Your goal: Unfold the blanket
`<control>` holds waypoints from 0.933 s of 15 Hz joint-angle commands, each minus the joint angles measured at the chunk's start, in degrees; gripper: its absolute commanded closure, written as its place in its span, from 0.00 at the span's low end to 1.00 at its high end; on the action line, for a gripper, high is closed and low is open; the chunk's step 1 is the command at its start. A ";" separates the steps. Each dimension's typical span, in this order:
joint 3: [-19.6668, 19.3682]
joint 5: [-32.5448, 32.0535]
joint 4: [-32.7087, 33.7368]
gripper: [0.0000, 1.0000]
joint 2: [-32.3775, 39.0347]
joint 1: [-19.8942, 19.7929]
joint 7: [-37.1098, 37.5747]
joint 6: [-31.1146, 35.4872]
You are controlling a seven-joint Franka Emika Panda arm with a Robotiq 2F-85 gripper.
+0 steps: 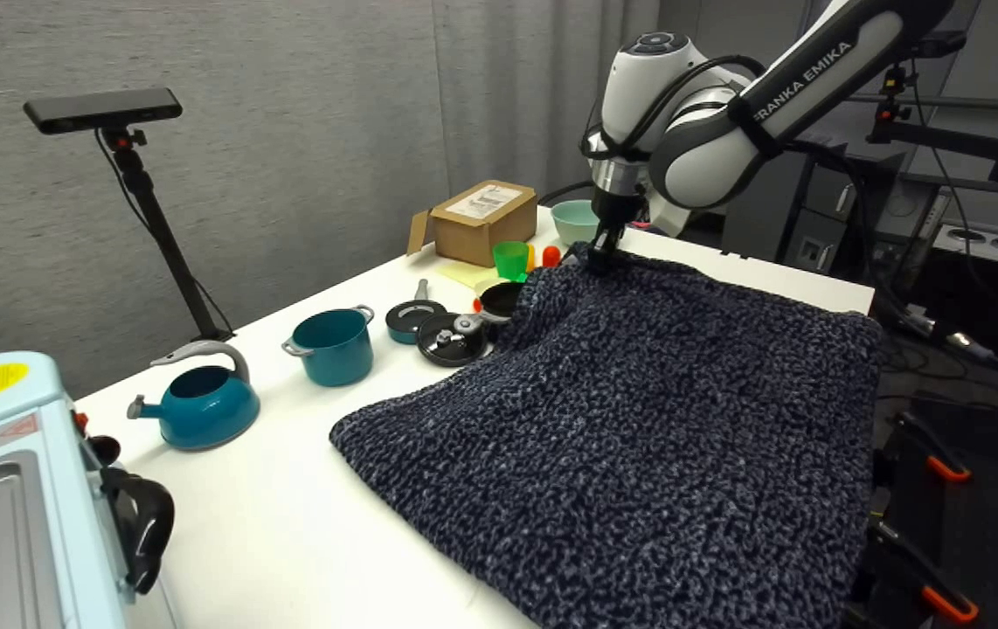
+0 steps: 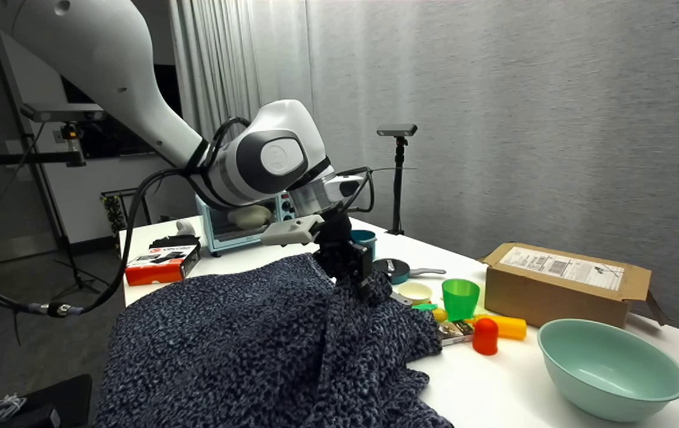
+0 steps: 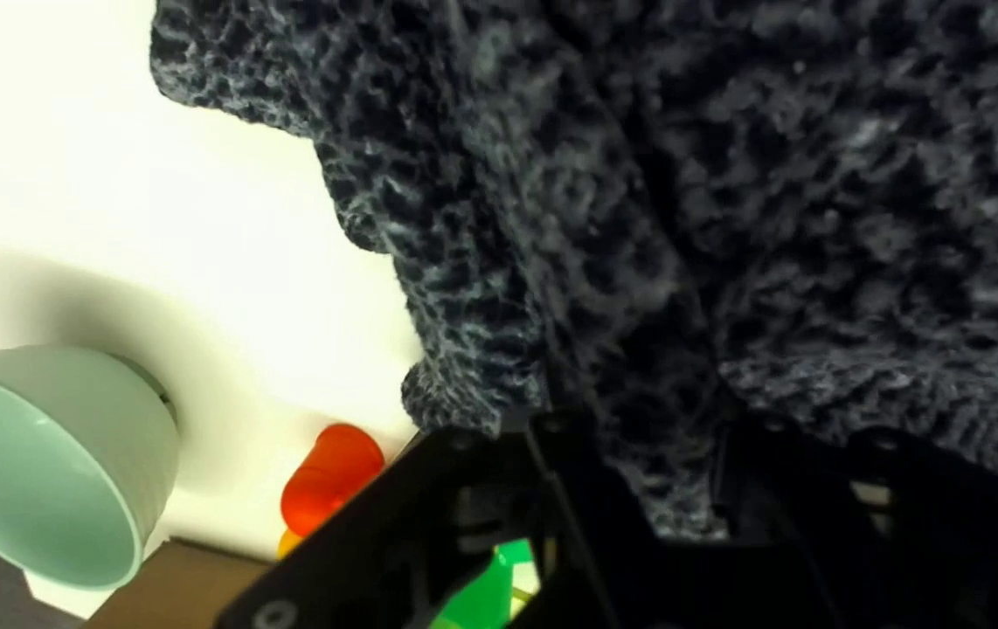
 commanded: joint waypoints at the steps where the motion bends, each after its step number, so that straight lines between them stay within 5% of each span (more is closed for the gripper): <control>1: -1.37 4.85 3.38 0.97 0.64 -1.56 -0.17 -1.90; 14: -7.53 14.27 16.04 0.99 7.61 -7.05 7.44 -10.83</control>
